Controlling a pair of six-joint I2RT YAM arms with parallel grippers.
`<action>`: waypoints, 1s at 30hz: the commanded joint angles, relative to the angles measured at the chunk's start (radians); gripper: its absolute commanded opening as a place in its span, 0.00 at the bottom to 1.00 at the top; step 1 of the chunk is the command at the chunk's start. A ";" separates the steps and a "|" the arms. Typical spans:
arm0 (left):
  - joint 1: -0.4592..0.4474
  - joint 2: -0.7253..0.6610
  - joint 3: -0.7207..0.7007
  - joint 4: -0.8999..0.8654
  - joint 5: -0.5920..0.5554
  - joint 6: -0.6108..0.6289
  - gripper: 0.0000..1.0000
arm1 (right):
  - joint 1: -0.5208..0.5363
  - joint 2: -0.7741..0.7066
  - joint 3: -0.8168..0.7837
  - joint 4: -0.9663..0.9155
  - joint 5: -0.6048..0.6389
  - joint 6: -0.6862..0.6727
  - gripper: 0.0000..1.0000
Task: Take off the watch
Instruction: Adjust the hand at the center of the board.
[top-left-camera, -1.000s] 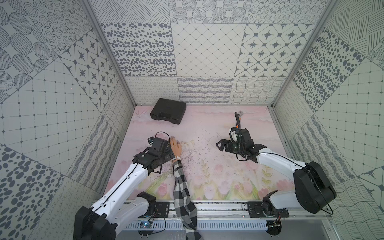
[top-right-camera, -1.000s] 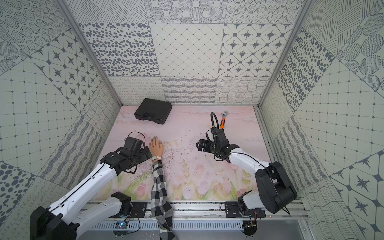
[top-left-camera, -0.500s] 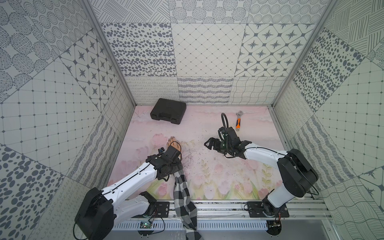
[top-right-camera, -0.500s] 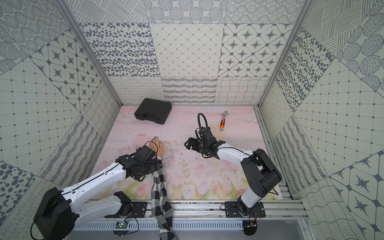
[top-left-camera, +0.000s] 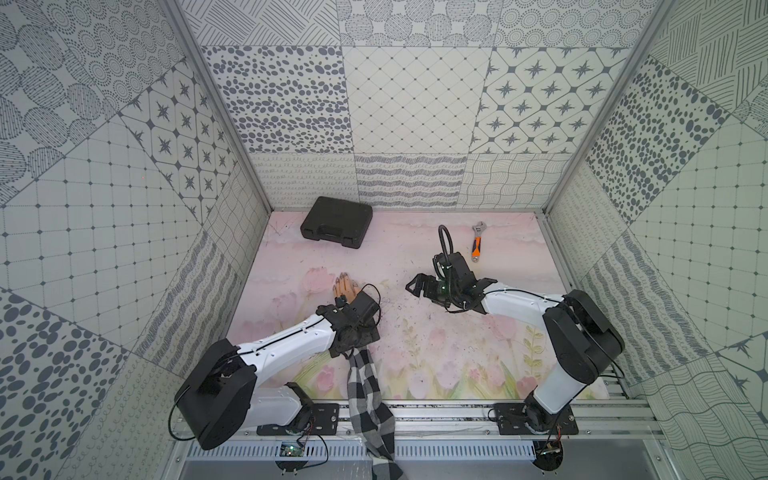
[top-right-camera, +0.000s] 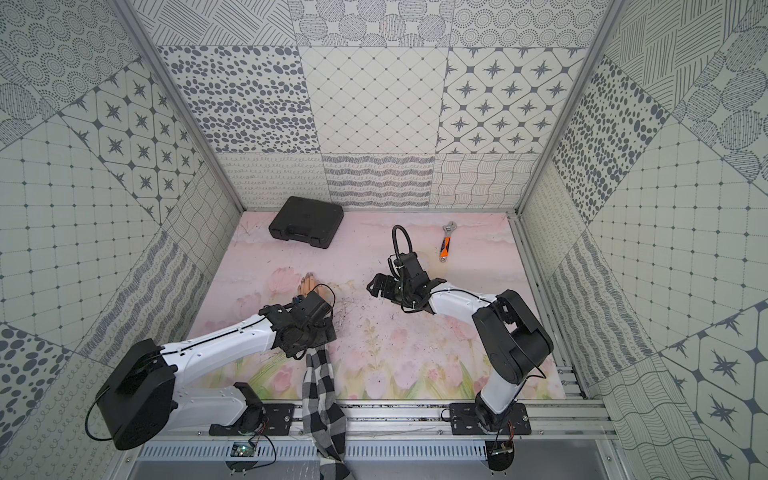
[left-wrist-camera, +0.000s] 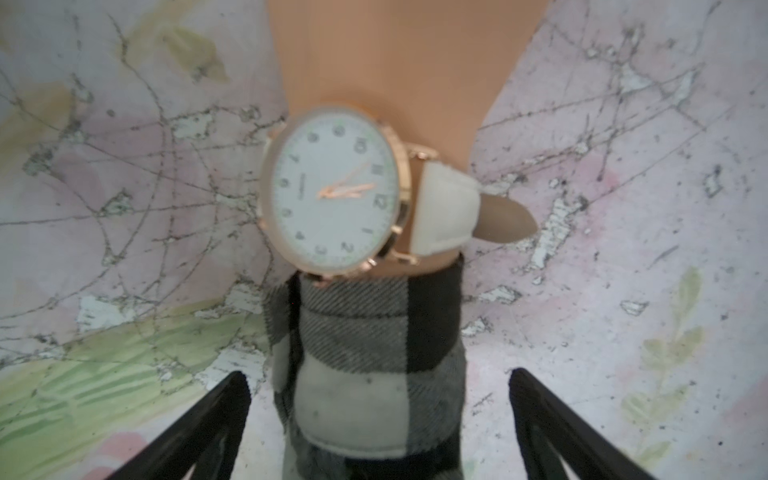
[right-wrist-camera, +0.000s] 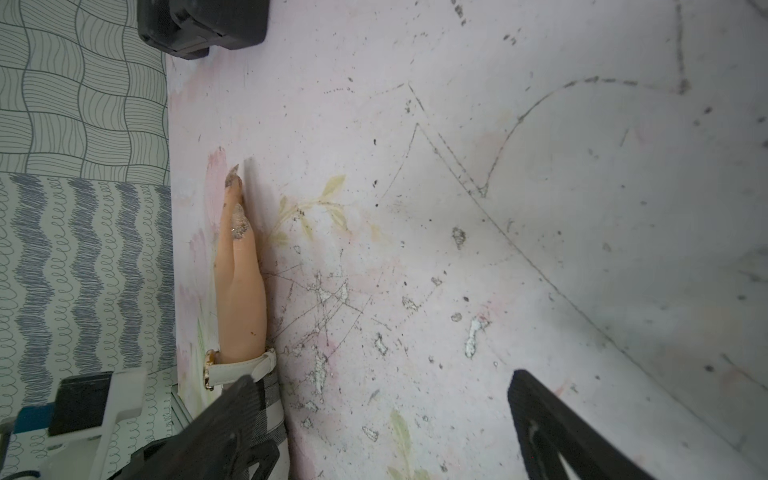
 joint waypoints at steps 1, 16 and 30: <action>-0.018 0.031 0.003 0.027 -0.037 -0.045 0.98 | 0.005 0.017 0.013 0.023 -0.020 -0.016 0.96; -0.019 0.108 -0.025 0.084 -0.069 -0.067 0.69 | 0.004 0.007 0.028 0.004 -0.061 -0.041 0.96; -0.070 0.184 0.105 0.211 -0.011 0.088 0.38 | 0.002 -0.026 -0.012 0.089 -0.116 -0.004 0.96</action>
